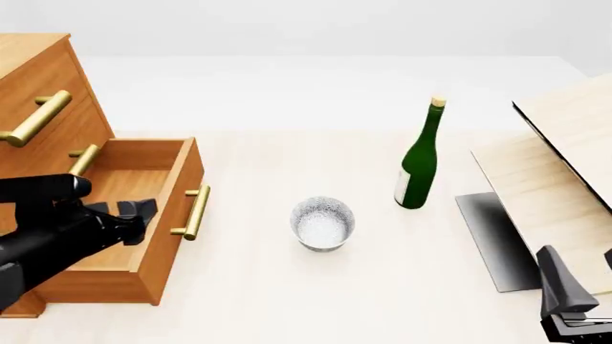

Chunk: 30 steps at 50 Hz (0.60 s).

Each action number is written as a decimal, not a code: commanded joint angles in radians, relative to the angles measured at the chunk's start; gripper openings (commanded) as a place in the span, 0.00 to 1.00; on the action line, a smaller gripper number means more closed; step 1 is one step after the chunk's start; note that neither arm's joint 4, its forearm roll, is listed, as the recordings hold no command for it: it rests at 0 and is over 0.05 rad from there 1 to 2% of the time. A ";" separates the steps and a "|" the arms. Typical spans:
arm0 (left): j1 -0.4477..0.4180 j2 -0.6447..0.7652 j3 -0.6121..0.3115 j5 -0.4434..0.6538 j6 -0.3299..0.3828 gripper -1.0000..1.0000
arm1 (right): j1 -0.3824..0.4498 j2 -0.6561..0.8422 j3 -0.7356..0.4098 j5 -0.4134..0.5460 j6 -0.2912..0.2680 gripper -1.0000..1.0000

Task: Put the bowl in the bottom drawer of the cabinet and close it.

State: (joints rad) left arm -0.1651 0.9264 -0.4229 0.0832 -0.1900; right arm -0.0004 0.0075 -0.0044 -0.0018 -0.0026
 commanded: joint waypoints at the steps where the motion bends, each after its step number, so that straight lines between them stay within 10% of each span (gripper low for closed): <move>1: -0.004 0.085 0.002 -0.054 0.018 1.00 | 0.000 0.000 0.000 0.000 0.000 1.00; 30: -0.063 0.226 0.052 -0.155 -0.050 1.00 | 0.000 0.000 0.000 0.000 0.000 1.00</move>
State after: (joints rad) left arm -0.1981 1.1046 -0.3834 -0.0390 -0.2099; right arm -0.0005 0.0075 -0.0044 -0.0018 -0.0025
